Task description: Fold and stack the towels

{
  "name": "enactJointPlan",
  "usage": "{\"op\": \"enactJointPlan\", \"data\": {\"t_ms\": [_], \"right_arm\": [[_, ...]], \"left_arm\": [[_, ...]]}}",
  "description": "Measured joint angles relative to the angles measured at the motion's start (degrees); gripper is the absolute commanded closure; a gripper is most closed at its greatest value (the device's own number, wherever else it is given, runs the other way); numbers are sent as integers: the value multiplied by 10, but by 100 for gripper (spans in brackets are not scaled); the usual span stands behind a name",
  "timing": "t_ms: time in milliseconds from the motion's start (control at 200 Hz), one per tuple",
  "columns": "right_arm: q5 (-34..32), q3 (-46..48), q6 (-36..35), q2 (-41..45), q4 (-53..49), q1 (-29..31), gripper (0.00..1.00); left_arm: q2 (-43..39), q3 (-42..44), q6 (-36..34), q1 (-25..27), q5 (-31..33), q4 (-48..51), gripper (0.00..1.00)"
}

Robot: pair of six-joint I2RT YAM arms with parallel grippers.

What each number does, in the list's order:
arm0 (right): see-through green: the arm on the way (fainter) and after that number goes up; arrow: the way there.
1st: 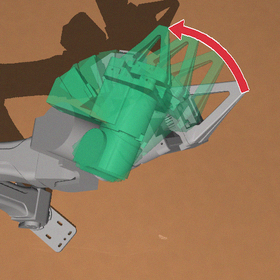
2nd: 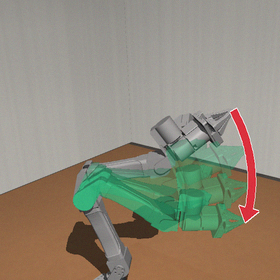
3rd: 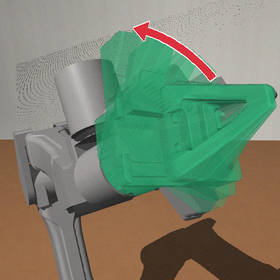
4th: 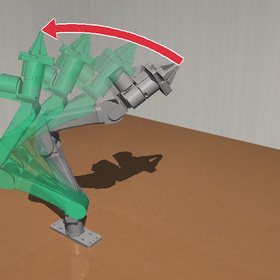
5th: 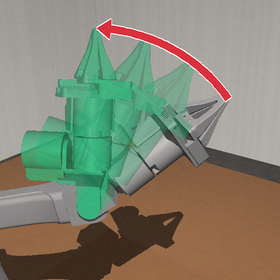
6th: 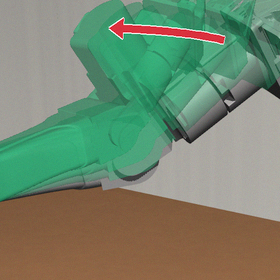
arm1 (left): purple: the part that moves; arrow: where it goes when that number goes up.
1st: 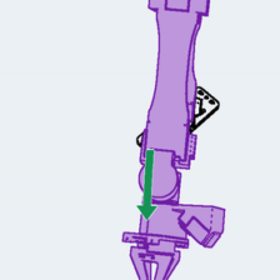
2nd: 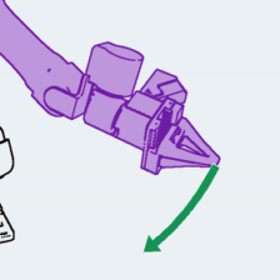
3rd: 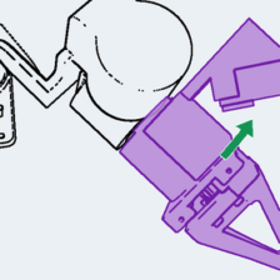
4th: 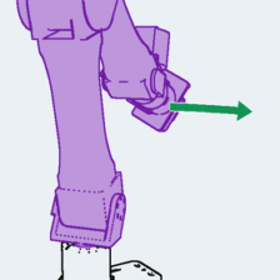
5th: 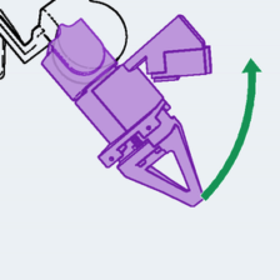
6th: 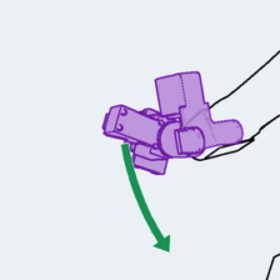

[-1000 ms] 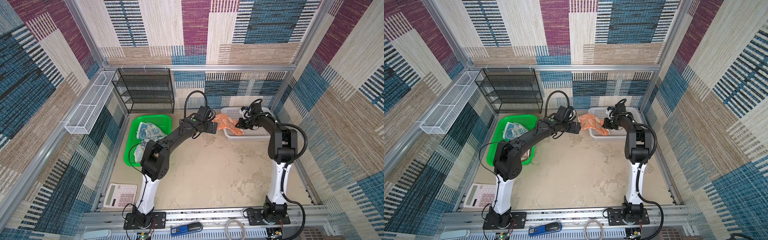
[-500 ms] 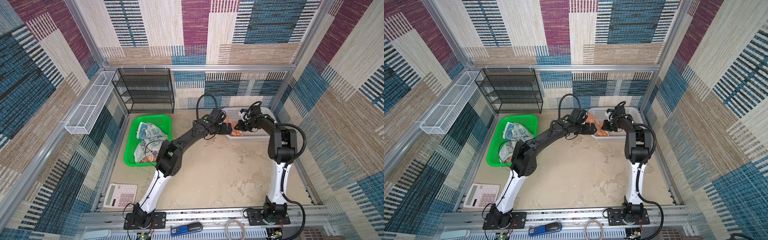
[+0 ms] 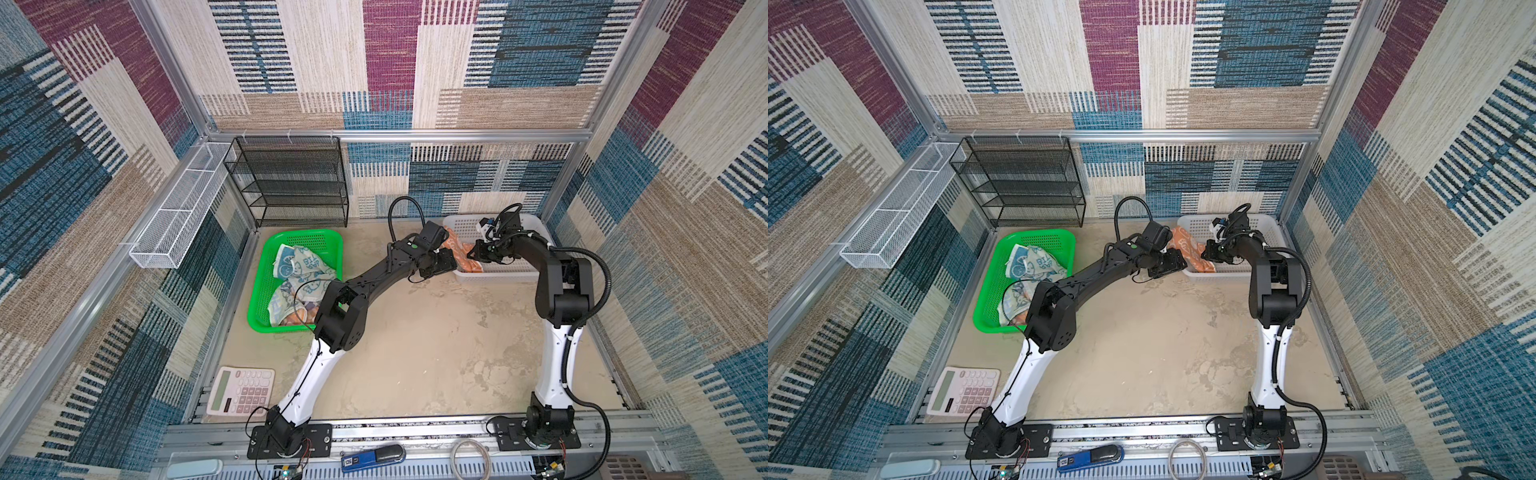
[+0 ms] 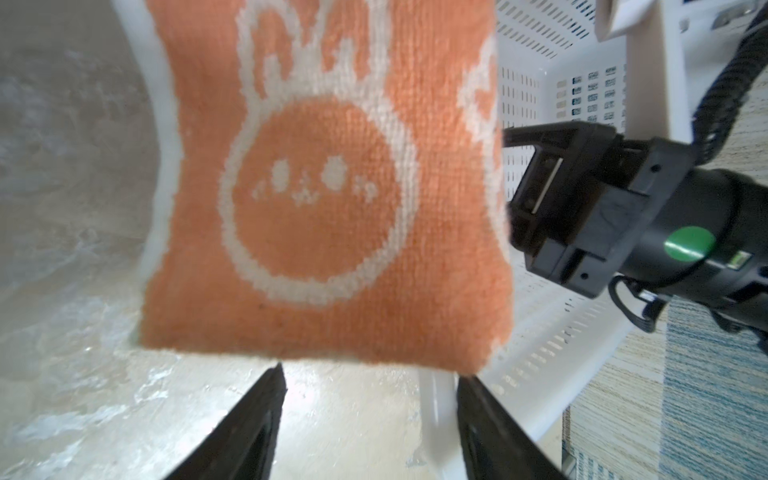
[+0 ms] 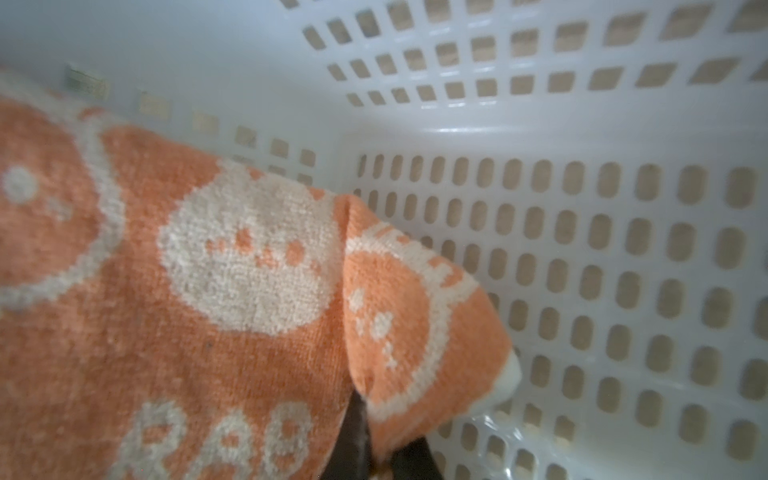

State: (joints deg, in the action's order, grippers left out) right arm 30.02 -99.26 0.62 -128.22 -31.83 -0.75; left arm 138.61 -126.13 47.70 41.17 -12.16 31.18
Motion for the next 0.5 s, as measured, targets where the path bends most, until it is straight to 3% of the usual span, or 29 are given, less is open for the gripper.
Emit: {"op": "enactJointPlan", "data": {"t_ms": [411,501], "right_arm": [[12,-27,7,-20,7,49,100],[12,-33,6,-21,7,48,100]], "left_arm": [[6,0,5,-5,3,-11,71],[9,0,5,-7,3,-16,71]]}}
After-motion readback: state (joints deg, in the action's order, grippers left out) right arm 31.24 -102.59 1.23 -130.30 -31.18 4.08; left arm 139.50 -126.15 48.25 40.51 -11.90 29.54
